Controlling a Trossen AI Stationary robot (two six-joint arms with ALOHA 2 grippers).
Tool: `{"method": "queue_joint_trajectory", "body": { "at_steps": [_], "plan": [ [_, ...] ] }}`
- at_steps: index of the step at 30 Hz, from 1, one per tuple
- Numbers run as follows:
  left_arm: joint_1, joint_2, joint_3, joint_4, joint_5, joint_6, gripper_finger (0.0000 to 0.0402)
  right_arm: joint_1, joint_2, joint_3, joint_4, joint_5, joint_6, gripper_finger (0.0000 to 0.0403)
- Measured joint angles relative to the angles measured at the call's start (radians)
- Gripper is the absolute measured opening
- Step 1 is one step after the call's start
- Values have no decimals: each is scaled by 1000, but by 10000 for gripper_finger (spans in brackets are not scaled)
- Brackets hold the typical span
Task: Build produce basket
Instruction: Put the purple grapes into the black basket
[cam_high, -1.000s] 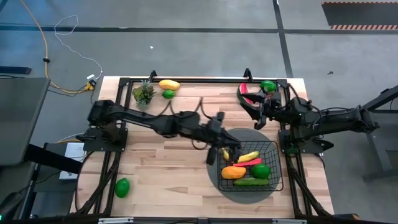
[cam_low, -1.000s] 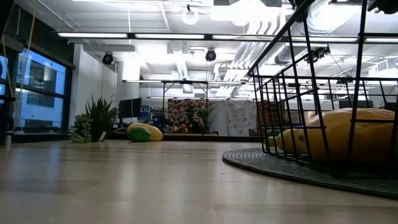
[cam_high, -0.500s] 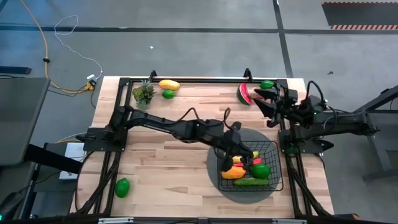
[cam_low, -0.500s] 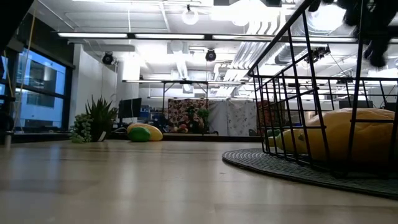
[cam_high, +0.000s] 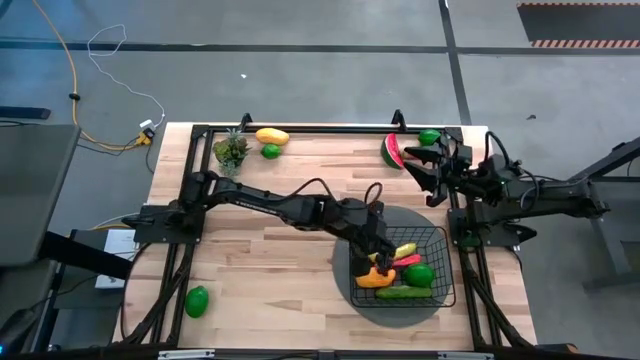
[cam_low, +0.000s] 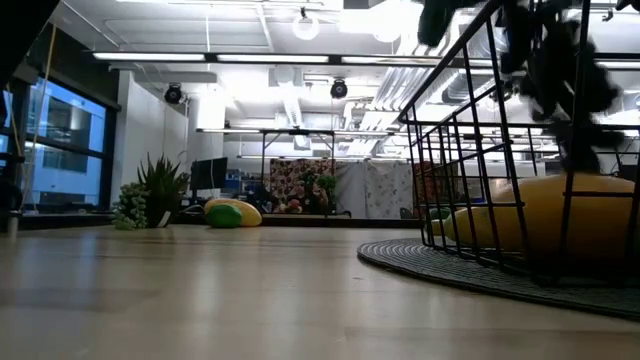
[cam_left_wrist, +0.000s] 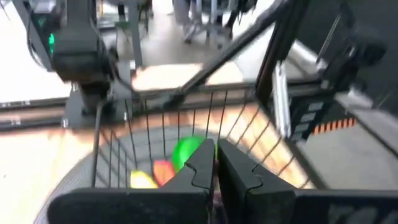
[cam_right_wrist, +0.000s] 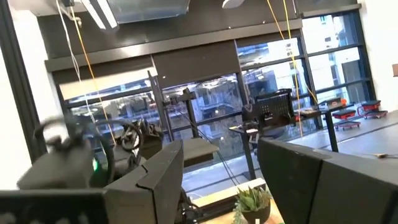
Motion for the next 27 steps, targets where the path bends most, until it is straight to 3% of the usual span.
{"method": "queue_joint_trajectory", "body": {
  "at_steps": [6,10,18,27],
  "plan": [
    [-10,51,-2,-21,-6,-12,0,0,0,0,-6,0,3,188],
    [-16,62,-2,-7,-64,-20,0,0,0,0,-6,-2,2,188],
    [-6,61,-2,216,-68,-2,0,0,0,0,-6,-2,1,188],
    [1,86,-3,335,-42,0,0,0,0,0,-8,-1,0,188]
  ]
}}
